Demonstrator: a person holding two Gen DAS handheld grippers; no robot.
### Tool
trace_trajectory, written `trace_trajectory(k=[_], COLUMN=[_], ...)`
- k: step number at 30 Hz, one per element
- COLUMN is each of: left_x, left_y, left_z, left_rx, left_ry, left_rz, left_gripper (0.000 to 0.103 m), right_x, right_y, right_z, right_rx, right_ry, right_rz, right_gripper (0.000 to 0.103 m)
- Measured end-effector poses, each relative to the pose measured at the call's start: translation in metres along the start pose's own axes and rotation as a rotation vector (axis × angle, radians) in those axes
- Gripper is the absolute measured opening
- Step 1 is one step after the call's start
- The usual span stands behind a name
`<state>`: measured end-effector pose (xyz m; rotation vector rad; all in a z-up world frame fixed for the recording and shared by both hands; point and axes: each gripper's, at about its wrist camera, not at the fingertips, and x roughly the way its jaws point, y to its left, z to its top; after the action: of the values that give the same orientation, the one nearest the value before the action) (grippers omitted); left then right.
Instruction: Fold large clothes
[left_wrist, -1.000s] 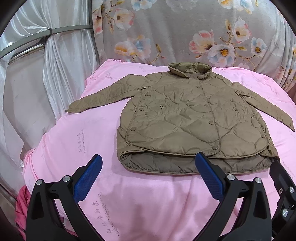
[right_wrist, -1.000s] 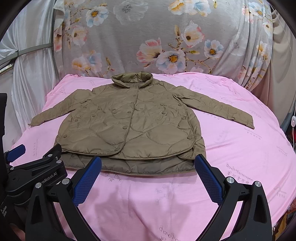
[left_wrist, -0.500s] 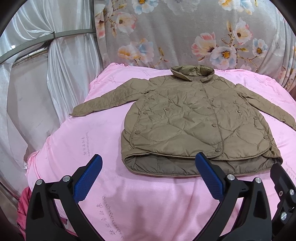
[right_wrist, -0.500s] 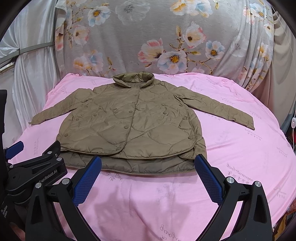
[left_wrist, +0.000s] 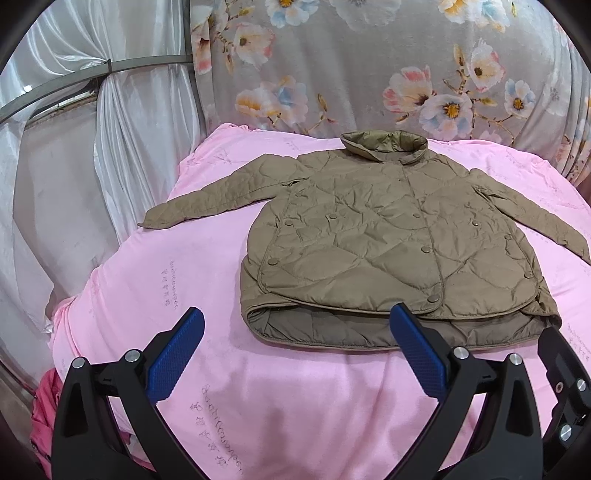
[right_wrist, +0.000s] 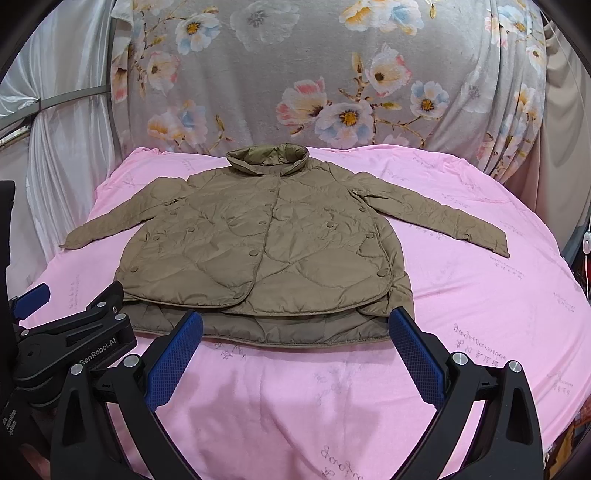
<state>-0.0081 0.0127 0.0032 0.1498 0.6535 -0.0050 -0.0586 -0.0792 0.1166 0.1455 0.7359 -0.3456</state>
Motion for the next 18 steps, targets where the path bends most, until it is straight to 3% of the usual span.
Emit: trace_trajectory(k=[18], left_x=[-0.0011], left_y=[-0.002], left_z=[-0.0041], left_rx=[-0.002], left_ry=[0.009], left_rz=[-0.001], left_gripper=[0.098], right_x=[-0.0014], right_y=[-0.0009], right_z=[-0.0011], right_rx=[0.0], right_ry=[-0.002], right_rz=[0.003], right_gripper=[0.098])
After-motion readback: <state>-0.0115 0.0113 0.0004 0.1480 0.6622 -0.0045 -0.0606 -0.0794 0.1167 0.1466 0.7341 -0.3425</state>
